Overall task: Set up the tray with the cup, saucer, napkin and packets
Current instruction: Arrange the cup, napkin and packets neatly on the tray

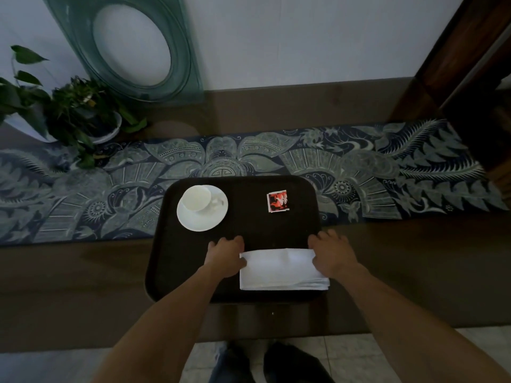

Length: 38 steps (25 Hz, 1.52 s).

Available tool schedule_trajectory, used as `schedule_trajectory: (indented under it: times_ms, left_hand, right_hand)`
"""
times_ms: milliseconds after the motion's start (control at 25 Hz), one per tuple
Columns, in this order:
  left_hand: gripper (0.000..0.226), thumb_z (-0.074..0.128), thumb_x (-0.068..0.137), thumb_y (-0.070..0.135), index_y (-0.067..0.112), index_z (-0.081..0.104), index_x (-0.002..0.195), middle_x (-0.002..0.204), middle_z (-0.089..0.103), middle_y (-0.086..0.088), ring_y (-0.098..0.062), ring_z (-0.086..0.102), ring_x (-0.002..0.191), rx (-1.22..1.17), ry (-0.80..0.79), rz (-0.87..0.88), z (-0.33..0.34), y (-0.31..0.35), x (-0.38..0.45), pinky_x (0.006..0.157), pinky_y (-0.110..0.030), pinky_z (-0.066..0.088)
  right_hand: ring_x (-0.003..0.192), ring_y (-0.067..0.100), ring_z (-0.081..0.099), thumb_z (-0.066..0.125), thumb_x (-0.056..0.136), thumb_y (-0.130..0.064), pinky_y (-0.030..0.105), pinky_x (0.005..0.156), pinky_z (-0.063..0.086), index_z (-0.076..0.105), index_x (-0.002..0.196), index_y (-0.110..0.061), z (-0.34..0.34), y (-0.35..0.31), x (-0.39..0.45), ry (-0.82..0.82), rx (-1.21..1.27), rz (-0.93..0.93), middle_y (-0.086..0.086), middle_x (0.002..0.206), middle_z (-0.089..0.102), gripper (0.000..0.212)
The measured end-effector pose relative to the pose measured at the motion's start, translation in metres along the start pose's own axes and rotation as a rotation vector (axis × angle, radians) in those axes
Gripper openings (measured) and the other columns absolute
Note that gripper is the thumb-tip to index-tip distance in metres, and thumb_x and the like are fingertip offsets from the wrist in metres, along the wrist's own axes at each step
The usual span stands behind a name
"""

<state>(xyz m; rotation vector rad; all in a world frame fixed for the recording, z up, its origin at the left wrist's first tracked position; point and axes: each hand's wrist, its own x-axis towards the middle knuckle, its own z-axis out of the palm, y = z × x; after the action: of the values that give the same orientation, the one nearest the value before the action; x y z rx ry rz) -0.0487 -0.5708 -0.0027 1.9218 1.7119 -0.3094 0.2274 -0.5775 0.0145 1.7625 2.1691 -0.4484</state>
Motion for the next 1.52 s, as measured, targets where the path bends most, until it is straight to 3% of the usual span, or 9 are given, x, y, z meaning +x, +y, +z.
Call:
schedule_trajectory:
  times_ms: [200,400,560,720,920,1080,1160,1320,1520]
  left_hand:
    - [0.019,0.056,0.083,0.027,0.034,0.040,0.090,0.084,0.056,0.010,-0.015,0.050,0.089,-0.244,-0.034,-0.059,-0.002,-0.017,-0.009,0.093,-0.046,0.029]
    - [0.020,0.051,0.084,0.023,0.027,0.039,0.099,0.087,0.057,0.006,-0.018,0.054,0.084,-0.405,0.053,-0.169,-0.017,-0.061,-0.024,0.087,-0.042,0.034]
    - [0.019,0.050,0.087,0.020,0.022,0.038,0.101,0.084,0.056,0.005,-0.021,0.056,0.082,-0.442,0.112,-0.254,-0.028,-0.093,-0.031,0.089,-0.044,0.043]
    - [0.018,0.047,0.089,0.017,0.021,0.036,0.102,0.086,0.060,0.001,-0.024,0.054,0.081,-0.388,0.141,-0.255,-0.031,-0.112,-0.031,0.085,-0.042,0.040]
    - [0.015,0.047,0.088,0.015,0.021,0.038,0.097,0.087,0.062,0.002,-0.023,0.054,0.080,-0.322,0.191,-0.210,-0.024,-0.115,-0.027,0.084,-0.040,0.038]
    - [0.014,0.053,0.088,0.025,0.019,0.044,0.097,0.096,0.056,0.001,-0.024,0.057,0.086,-0.130,0.289,-0.153,-0.014,-0.116,-0.029,0.081,-0.040,0.043]
    - [0.015,0.054,0.089,0.029,0.019,0.048,0.098,0.099,0.052,-0.001,-0.024,0.055,0.089,-0.145,0.339,-0.139,-0.009,-0.118,-0.033,0.079,-0.040,0.044]
    - [0.021,0.059,0.088,0.038,0.026,0.060,0.105,0.106,0.053,0.005,-0.016,0.051,0.095,-0.093,0.390,0.106,0.003,-0.130,-0.049,0.080,-0.033,0.040]
    - [0.031,0.075,0.076,0.036,0.028,0.069,0.105,0.105,0.062,0.002,-0.021,0.058,0.095,0.051,0.320,0.321,0.009,-0.143,-0.068,0.079,-0.035,0.047]
  right_hand:
    - [0.112,0.025,0.048,0.049,0.088,-0.031,0.042,0.092,0.038,0.044,0.118,-0.024,0.000,-0.014,0.000,0.028,0.051,0.032,0.002,0.111,0.060,0.031]
    - [0.088,0.016,0.055,0.054,0.090,-0.023,0.035,0.079,0.049,0.047,0.103,-0.025,-0.004,-0.059,0.020,0.004,0.451,0.091,-0.001,0.100,0.054,0.016]
    - [0.087,0.014,0.056,0.055,0.089,-0.016,0.035,0.081,0.051,0.048,0.106,-0.026,0.002,-0.094,0.034,0.037,0.510,0.087,-0.002,0.102,0.053,0.021]
    - [0.086,0.012,0.055,0.056,0.090,-0.014,0.032,0.078,0.051,0.047,0.107,-0.029,0.009,-0.115,0.046,0.087,0.519,0.123,-0.003,0.104,0.054,0.024]
    - [0.086,0.008,0.055,0.059,0.091,-0.019,0.027,0.077,0.049,0.047,0.115,-0.030,0.014,-0.116,0.048,0.128,0.469,0.161,-0.005,0.108,0.055,0.029]
    - [0.108,0.015,0.054,0.064,0.089,-0.027,0.032,0.089,0.050,0.047,0.127,-0.029,0.020,-0.119,0.036,0.226,0.357,0.175,0.000,0.127,0.050,0.042]
    - [0.117,0.017,0.049,0.064,0.088,-0.032,0.033,0.094,0.047,0.048,0.130,-0.030,0.022,-0.123,0.028,0.286,0.269,0.118,-0.001,0.132,0.046,0.044]
    - [0.118,0.013,0.048,0.057,0.091,-0.043,0.032,0.099,0.041,0.057,0.124,-0.034,0.035,-0.123,0.007,0.277,0.195,-0.136,-0.008,0.127,0.053,0.034]
    - [0.119,0.016,0.047,0.049,0.097,-0.039,0.033,0.100,0.037,0.054,0.131,-0.034,0.051,-0.114,-0.008,0.163,0.037,-0.227,-0.007,0.130,0.054,0.035]
